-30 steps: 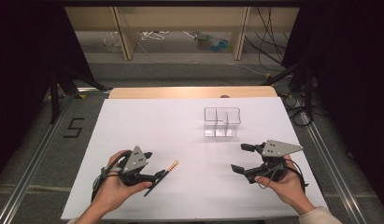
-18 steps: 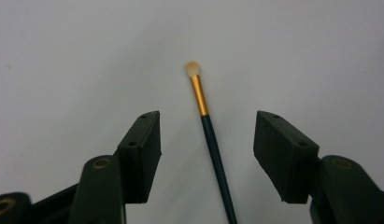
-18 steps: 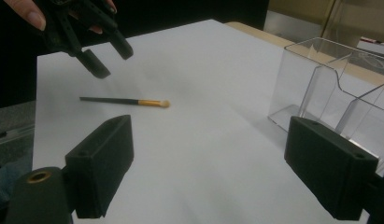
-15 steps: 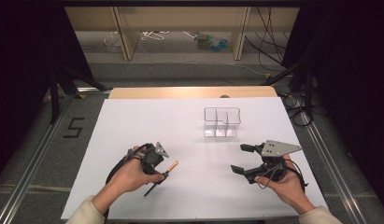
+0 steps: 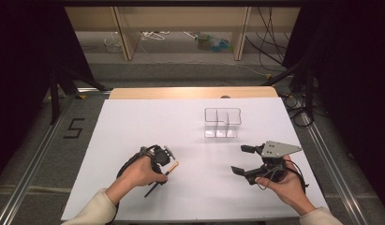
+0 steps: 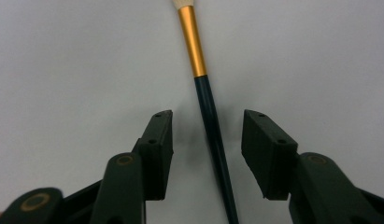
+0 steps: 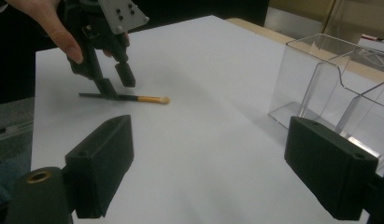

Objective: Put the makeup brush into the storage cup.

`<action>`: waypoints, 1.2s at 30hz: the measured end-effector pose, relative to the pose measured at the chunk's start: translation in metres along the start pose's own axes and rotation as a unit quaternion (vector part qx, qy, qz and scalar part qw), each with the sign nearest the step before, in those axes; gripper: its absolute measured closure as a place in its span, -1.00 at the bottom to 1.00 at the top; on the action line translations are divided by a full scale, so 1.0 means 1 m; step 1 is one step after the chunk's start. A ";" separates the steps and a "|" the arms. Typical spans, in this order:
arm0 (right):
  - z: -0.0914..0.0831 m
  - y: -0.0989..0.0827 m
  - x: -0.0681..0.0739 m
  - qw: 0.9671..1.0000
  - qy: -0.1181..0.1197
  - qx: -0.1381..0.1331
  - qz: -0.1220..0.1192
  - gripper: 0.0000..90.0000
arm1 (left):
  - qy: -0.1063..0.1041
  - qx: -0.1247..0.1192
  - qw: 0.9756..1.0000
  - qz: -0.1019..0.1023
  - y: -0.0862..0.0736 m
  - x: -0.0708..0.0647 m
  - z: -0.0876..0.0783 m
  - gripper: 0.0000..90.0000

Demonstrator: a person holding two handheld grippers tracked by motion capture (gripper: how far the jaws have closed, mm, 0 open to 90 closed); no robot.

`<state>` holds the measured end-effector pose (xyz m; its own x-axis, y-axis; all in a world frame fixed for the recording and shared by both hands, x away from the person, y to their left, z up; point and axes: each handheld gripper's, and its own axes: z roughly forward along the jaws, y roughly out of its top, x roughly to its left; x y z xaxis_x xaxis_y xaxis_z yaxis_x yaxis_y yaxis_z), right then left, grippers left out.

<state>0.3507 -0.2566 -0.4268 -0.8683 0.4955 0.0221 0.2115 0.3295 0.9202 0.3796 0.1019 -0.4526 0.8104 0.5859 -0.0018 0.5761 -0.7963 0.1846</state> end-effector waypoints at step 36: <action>-0.002 0.000 0.001 1.000 0.005 0.014 -0.001 -0.63 | -0.007 0.059 0.998 0.020 0.012 -0.004 0.007 0.85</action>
<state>0.3495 -0.2575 -0.4260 -0.8730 0.4871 0.0247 0.2224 0.3525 0.9090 0.3838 0.0883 -0.4568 0.8338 0.5519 -0.0114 0.5513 -0.8316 0.0674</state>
